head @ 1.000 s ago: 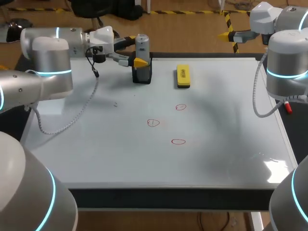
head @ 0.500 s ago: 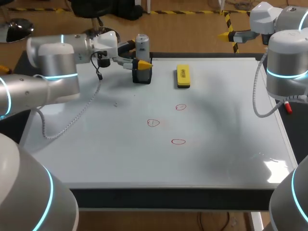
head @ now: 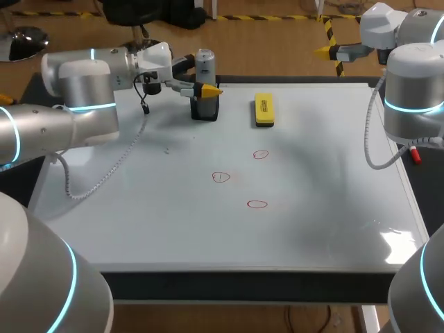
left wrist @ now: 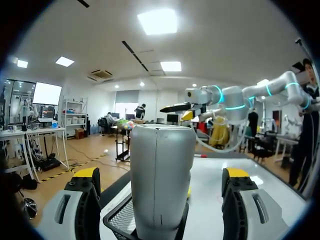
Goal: Pick up the inspection probe, press it on each red-marked spot on the whiteboard one by one, put down the probe, pick up the eraser, and wipe off all the red marks.
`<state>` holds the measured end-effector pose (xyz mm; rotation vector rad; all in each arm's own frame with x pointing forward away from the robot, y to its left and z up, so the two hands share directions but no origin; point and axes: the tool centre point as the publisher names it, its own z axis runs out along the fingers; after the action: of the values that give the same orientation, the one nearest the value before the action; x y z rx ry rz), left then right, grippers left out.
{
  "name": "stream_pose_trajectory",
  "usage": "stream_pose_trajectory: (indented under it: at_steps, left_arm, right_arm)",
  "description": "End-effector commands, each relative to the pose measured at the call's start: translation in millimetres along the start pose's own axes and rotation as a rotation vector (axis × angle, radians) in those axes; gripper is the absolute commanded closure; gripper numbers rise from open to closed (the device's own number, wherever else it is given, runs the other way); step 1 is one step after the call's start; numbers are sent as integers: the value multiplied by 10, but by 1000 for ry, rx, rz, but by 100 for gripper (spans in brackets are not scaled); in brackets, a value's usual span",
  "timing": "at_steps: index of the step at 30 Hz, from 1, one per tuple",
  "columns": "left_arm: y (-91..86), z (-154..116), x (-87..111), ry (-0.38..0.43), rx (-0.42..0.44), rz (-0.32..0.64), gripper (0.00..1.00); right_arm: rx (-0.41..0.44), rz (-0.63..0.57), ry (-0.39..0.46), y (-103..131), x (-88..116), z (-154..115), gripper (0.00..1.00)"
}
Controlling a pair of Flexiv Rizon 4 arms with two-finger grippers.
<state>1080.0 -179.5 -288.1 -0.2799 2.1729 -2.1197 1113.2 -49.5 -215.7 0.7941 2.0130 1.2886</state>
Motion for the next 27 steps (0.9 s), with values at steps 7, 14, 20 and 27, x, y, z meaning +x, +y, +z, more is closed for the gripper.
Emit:
stream_pose_trajectory:
  at_steps: [7, 14, 20, 27]
  left_arm:
    - [-19, -23, -92, -17, -2, 5, 5]
    - [-1, -36, -131, -24, -1, 5, 4]
    - [26, -39, -148, -24, -2, 1, 4]
    - [47, -41, -167, -25, -5, -1, 16]
  right_arm:
    - [-1, 0, 1, -3, -3, 2, 0]
    - [-1, 0, 1, -3, -3, 2, 0]
    - [-1, 0, 1, -3, -3, 2, 0]
    - [-1, 0, 1, -3, -3, 2, 0]
